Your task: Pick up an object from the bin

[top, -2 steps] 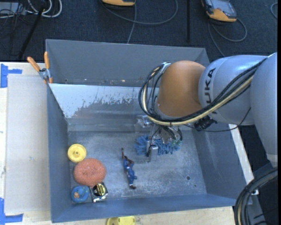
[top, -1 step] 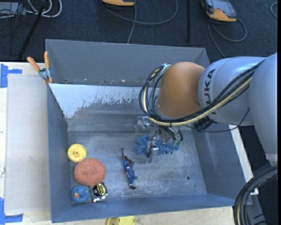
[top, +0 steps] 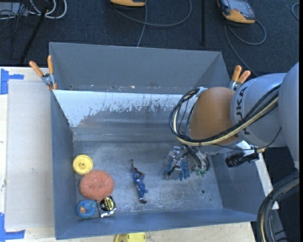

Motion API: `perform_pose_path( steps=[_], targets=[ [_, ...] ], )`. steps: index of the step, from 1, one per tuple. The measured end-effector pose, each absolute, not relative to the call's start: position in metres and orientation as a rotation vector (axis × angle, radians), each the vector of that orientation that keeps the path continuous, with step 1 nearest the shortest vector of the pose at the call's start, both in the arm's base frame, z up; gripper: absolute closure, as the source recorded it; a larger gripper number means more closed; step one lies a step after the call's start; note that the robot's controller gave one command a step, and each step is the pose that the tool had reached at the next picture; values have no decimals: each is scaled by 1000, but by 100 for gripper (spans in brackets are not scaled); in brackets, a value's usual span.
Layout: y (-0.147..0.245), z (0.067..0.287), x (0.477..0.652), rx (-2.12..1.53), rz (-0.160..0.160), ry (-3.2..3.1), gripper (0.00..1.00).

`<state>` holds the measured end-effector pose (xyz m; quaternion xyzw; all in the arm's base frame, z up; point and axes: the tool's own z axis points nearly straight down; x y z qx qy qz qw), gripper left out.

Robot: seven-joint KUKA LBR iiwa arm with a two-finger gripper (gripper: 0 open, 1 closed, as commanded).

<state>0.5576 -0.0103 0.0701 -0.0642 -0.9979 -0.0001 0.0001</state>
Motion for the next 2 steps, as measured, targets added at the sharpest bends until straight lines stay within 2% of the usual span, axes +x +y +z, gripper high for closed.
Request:
perform_pose_path(
  steps=[1,2],
  targets=[
    [-10,70,558,-203,-1,-3135,100],
    [-34,208,560,-241,0,-3134,100]
  ],
)
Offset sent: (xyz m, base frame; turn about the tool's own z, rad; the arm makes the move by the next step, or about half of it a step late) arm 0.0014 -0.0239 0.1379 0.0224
